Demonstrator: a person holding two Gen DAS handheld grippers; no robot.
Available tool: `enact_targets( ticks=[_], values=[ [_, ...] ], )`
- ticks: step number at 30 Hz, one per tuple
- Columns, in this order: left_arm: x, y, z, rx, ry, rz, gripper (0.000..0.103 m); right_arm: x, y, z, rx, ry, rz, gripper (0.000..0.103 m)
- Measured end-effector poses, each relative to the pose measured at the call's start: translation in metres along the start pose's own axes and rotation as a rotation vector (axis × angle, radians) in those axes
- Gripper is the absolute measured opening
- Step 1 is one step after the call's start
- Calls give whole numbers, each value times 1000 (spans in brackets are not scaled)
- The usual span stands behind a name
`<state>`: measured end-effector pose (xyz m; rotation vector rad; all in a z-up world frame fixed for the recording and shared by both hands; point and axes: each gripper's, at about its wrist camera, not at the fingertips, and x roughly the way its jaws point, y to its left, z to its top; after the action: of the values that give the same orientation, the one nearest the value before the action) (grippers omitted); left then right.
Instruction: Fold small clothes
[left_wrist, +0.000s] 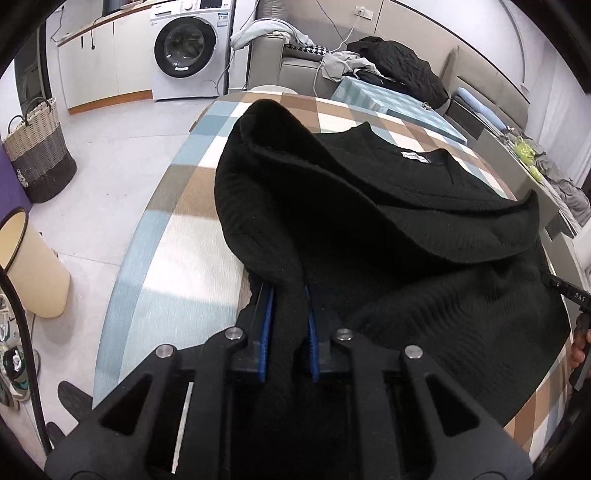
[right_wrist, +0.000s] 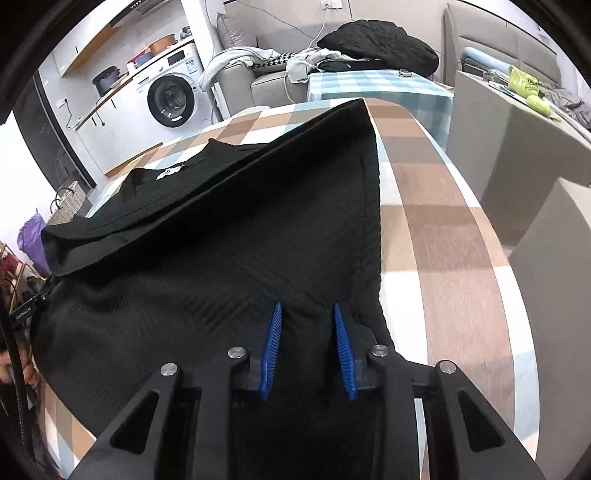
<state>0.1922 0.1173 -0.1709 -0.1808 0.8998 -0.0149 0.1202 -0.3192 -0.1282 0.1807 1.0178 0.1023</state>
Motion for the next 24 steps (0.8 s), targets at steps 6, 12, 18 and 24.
enact_targets(
  ticks=[6,12,18,24],
  values=[
    [-30,0,-33,8,16,-9,13,-30,-5,-40,23,35,26,29],
    [-48,12,-39,-62,17,-39,28,-50,-6,-41,24,20,24,30],
    [-62,26,-7,-72,-60,23,44,-56,-17,4,80,-74,-10,42],
    [-33,19,37,14,-33,6,49,-37,-12,25,85,-39,-15,42]
  ],
)
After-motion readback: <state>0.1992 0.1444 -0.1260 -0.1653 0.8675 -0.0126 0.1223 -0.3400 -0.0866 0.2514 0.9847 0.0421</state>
